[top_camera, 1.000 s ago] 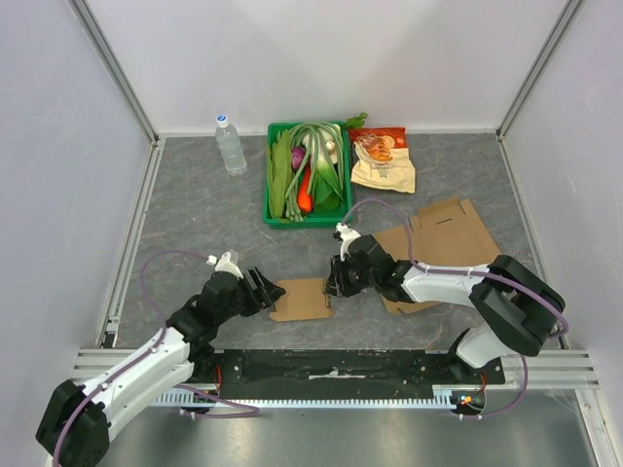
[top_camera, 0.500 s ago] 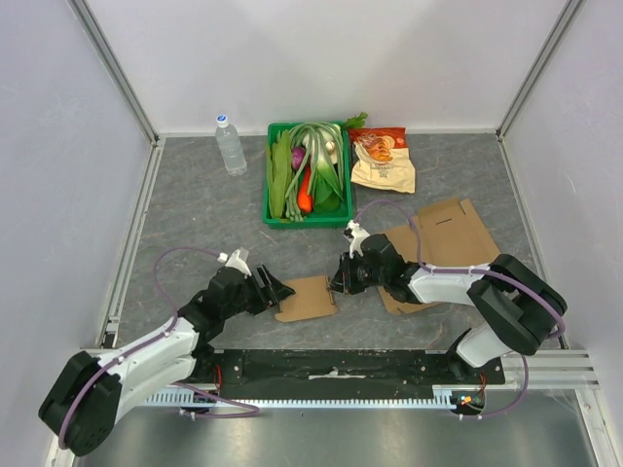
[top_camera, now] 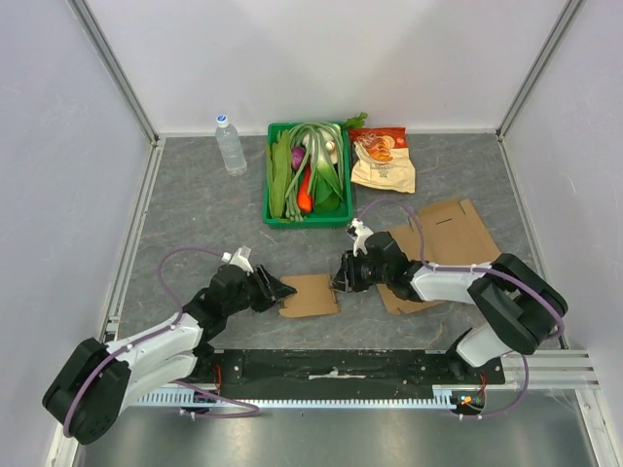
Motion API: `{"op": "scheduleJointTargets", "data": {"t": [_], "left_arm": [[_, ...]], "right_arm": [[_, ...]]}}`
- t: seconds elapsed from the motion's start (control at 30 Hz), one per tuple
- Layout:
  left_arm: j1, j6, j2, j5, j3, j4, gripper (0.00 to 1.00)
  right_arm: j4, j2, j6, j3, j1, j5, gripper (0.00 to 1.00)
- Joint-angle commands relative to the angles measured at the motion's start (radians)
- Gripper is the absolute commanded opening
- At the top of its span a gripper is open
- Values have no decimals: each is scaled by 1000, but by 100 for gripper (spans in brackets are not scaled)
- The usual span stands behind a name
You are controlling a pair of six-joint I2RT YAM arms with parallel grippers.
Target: Fold the paper box
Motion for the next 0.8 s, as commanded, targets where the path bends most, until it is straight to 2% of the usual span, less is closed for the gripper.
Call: {"op": "scheduleJointTargets", "data": {"t": [0.0, 0.03, 0.1, 0.13, 0.17, 0.2, 0.23, 0.3, 0.33, 0.37, 0.4, 0.47, 0.6, 0.77], "left_arm": [[-3, -97, -78, 9, 17, 20, 39], [-1, -105, -98, 3, 29, -3, 38], [-1, -143, -153, -27, 48, -110, 36], [0, -163, -169, -36, 77, -165, 37], [2, -208, -183, -46, 92, -246, 36], [3, -232, -193, -48, 105, -300, 35], [6, -258, -207, -36, 134, -336, 35], [22, -331, -213, -5, 155, -408, 30], [29, -350, -217, 36, 177, -425, 30], [44, -395, -218, 62, 184, -448, 22], [54, -419, -218, 93, 191, -472, 19], [80, -484, -227, 194, 188, -466, 15], [110, -555, -273, 297, 185, -479, 15], [115, -689, -379, 329, 155, -480, 15]], "right_arm": [[-189, -49, -138, 62, 3, 72, 46], [-238, -99, -170, 101, 9, 99, 56], [-417, -153, -305, 151, 62, 176, 64], [-480, -195, -360, 215, 99, 324, 70], [-578, -209, -404, 244, 151, 413, 73], [-611, -219, -485, 272, 255, 487, 76], [-634, -245, -515, 310, 303, 571, 77], [-628, -281, -616, 318, 435, 612, 81], [-619, -313, -652, 317, 487, 665, 82], [-604, -322, -687, 315, 545, 692, 83], [-594, -327, -721, 315, 649, 728, 83], [-579, -312, -785, 320, 751, 857, 83], [-545, -269, -883, 315, 831, 969, 81], [-452, -235, -974, 307, 840, 1029, 77]]}}
